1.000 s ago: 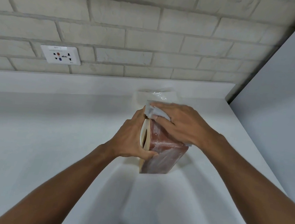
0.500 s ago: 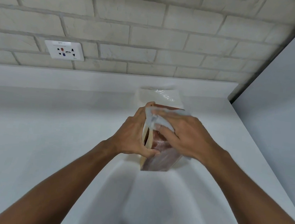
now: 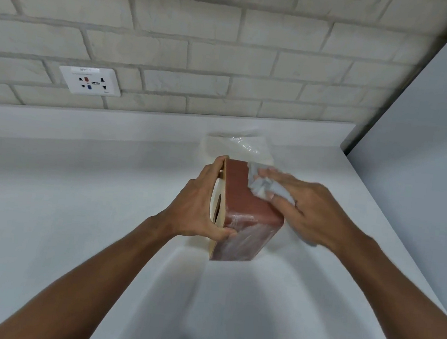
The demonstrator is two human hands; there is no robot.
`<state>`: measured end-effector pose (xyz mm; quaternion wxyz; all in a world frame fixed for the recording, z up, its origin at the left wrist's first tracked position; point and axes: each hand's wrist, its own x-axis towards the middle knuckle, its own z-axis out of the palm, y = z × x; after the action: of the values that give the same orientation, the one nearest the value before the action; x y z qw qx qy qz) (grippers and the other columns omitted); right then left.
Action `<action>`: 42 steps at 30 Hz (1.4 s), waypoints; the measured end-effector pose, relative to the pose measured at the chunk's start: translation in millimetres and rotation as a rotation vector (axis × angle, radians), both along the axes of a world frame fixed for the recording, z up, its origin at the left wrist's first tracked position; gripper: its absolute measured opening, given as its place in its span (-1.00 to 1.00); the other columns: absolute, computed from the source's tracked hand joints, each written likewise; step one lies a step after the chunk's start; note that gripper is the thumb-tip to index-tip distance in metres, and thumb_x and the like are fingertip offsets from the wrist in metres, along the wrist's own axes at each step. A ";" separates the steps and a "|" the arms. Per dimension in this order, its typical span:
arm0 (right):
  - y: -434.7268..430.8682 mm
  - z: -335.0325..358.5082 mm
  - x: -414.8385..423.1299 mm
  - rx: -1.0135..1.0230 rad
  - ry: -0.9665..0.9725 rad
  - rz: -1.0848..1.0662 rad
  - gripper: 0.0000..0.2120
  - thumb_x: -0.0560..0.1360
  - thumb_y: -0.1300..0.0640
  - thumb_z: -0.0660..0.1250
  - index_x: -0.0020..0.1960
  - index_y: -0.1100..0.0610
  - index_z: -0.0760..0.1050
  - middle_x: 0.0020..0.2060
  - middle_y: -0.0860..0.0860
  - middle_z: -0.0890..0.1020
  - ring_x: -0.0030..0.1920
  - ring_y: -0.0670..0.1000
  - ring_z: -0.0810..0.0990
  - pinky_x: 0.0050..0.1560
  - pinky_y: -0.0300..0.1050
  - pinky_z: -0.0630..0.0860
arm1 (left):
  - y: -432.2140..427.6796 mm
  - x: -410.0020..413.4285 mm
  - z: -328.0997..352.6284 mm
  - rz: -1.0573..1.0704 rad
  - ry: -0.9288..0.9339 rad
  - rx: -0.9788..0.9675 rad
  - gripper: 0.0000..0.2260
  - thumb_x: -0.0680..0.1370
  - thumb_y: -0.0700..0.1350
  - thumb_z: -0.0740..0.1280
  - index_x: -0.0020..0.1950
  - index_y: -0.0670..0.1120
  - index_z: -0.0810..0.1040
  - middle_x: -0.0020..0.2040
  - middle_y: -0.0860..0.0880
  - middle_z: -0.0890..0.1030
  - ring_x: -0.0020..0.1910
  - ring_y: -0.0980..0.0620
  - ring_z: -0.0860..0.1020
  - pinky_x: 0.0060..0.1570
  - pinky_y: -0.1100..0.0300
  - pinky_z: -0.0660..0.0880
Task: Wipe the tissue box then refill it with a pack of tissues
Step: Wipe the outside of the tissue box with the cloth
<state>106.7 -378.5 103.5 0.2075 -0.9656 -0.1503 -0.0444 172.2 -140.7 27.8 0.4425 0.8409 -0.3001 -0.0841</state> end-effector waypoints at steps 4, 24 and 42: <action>22.1 8.5 20.1 0.042 -0.085 -0.005 -0.71 0.64 0.13 0.25 0.33 0.12 0.53 0.32 0.01 0.56 0.36 -0.12 0.36 0.28 -0.57 0.09 | -0.3 1.1 -0.6 -0.011 0.001 -0.019 0.23 0.14 0.32 0.55 0.63 0.16 -0.07 0.46 0.06 0.34 0.45 0.03 0.40 0.38 -0.04 0.43; 45.3 13.6 43.8 -0.075 0.093 0.100 -0.64 0.65 -0.12 0.06 0.40 -0.16 0.42 0.39 -0.15 0.47 0.40 -0.08 0.40 0.36 -0.13 0.29 | -0.3 -8.0 2.5 -0.027 -0.076 -0.129 0.08 0.19 0.29 0.56 0.50 0.50 -0.08 0.42 0.36 0.33 0.45 0.09 0.40 0.41 0.02 0.40; 24.9 -4.2 30.4 0.131 -0.011 0.063 -0.60 0.66 0.05 0.19 0.47 0.09 0.36 0.42 -0.09 0.41 0.42 -0.27 0.22 0.50 -0.35 0.01 | 3.3 -3.1 13.2 -0.043 -0.082 0.009 0.39 0.11 0.71 0.29 0.71 -0.01 -0.13 0.69 0.09 0.06 0.66 0.10 0.10 0.60 -0.15 0.18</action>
<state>137.1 -353.6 99.3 0.2707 -0.9445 -0.1786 -0.0529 169.2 -137.4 41.1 0.4242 0.8389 -0.3356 -0.0606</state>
